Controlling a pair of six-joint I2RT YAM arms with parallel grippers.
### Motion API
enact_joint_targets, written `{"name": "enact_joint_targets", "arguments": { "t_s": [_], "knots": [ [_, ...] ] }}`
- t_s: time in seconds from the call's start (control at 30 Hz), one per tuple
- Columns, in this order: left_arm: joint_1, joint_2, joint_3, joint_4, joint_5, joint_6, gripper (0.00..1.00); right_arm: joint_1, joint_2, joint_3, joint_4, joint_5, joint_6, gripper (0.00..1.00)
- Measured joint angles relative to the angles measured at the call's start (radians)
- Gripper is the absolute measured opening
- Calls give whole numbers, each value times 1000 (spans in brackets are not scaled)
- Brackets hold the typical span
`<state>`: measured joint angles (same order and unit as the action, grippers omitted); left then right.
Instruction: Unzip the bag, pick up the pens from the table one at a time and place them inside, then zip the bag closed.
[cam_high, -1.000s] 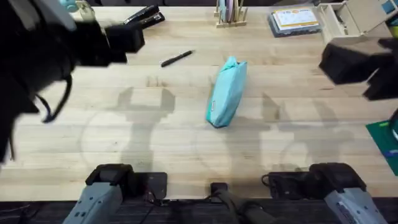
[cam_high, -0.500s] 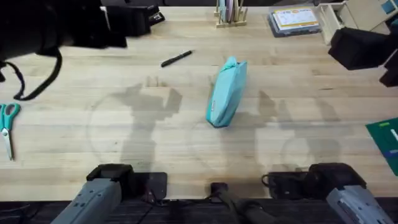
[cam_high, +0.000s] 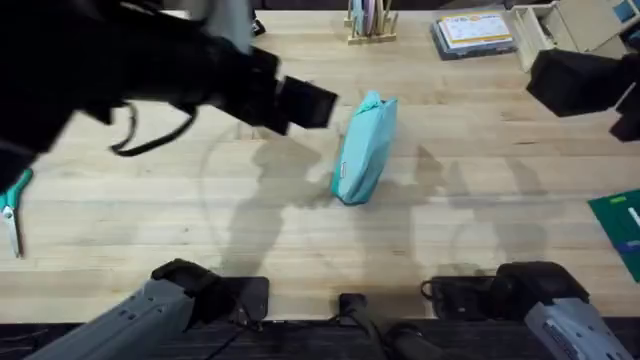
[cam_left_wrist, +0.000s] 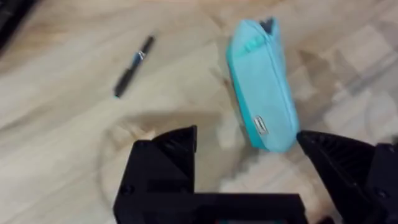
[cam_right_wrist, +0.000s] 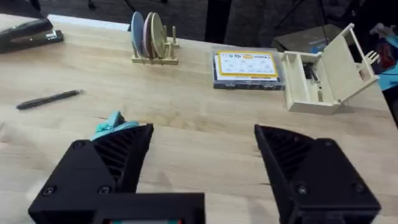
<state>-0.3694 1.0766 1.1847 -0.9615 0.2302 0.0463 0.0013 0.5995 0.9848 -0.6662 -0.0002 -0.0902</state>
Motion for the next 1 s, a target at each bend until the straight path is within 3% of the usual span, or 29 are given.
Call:
{"name": "enact_joint_targets", "arguments": {
  "t_s": [0.37,0.57,0.7,1.0],
  "knots": [
    [-248,132,0,-3,-54,-224,995,0,0,0,-15,0,-23,998],
    [-359,235,0,-46,-79,-333,995,0,0,0,-15,0,-23,998],
    [-396,300,0,-61,-86,-357,995,0,0,0,-15,0,-35,998],
    [-399,332,0,-84,-88,-376,993,0,0,0,-7,0,-72,998]
  ]
}}
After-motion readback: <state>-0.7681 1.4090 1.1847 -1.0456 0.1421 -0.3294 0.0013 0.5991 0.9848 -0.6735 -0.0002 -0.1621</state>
